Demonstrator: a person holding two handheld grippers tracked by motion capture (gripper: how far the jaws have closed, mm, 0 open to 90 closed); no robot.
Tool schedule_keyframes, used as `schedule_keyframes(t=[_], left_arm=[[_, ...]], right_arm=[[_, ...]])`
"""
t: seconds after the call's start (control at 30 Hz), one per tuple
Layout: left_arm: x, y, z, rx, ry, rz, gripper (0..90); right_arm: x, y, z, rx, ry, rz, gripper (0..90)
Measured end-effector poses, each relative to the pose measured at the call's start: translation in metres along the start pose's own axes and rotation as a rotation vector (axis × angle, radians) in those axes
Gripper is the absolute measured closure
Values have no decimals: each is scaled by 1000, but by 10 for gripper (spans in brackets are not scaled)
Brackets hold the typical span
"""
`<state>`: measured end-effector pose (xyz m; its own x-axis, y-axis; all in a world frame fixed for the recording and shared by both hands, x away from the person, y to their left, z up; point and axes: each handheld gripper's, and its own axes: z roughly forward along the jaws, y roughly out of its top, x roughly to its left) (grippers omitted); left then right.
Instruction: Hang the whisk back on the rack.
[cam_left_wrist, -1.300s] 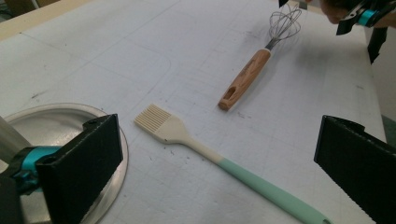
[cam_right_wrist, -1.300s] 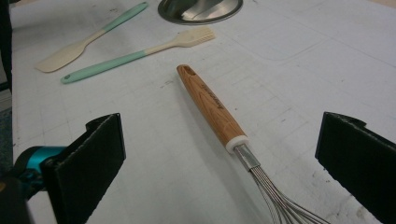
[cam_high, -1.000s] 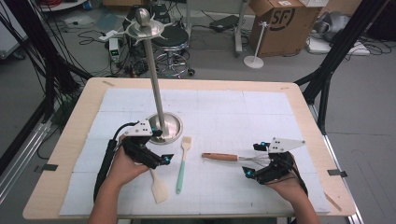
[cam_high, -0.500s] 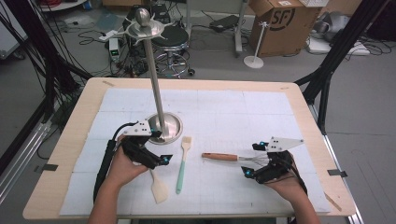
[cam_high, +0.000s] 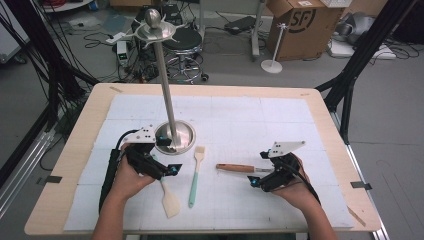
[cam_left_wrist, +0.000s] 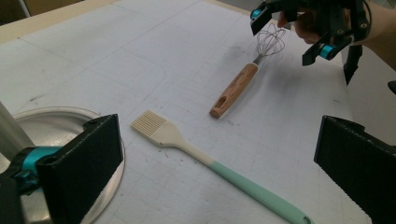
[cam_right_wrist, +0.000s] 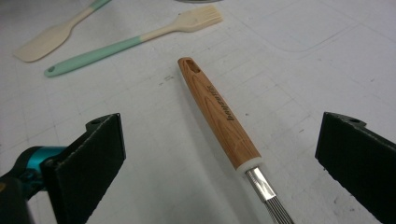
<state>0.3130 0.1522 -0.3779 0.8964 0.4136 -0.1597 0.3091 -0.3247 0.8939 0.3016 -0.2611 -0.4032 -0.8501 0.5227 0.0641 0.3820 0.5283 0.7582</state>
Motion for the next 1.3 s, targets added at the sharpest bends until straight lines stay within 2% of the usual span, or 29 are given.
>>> schedule_keyframes(t=[0.33, 0.43, 0.5, 0.6, 0.8, 0.93, 1.0, 1.07, 1.2, 1.3], left_arm=[[-2, 2, -1, 1, 6, 11, 17], [-2, 2, -1, 1, 5, 15, 17], [-2, 2, -1, 4, 7, 13, 17], [-2, 2, 0, 15, 8, 13, 17], [-2, 1, 3, 30, 17, 14, 17], [-2, 1, 4, 43, 20, 16, 17], [-2, 1, 4, 41, 18, 17, 17], [-2, 1, 4, 42, 20, 18, 17], [-2, 1, 3, 39, 17, 15, 17], [-2, 1, 3, 41, 18, 15, 17]], right_arm=[[-8, 19, 17, 149, 2, -30, 19], [-13, 21, 21, 173, 31, -25, 93], [-18, 20, 24, 200, 52, -20, 192], [-21, 19, 31, 245, 52, -14, 223], [-23, 19, 39, 331, 66, -34, 437], [-20, 17, 42, 392, 60, -43, 506], [-17, 17, 42, 414, 52, -59, 504], [-13, 17, 41, 417, 45, -70, 524], [-8, 19, 39, 415, 61, -86, 557], [-6, 18, 41, 439, 57, -90, 581]])
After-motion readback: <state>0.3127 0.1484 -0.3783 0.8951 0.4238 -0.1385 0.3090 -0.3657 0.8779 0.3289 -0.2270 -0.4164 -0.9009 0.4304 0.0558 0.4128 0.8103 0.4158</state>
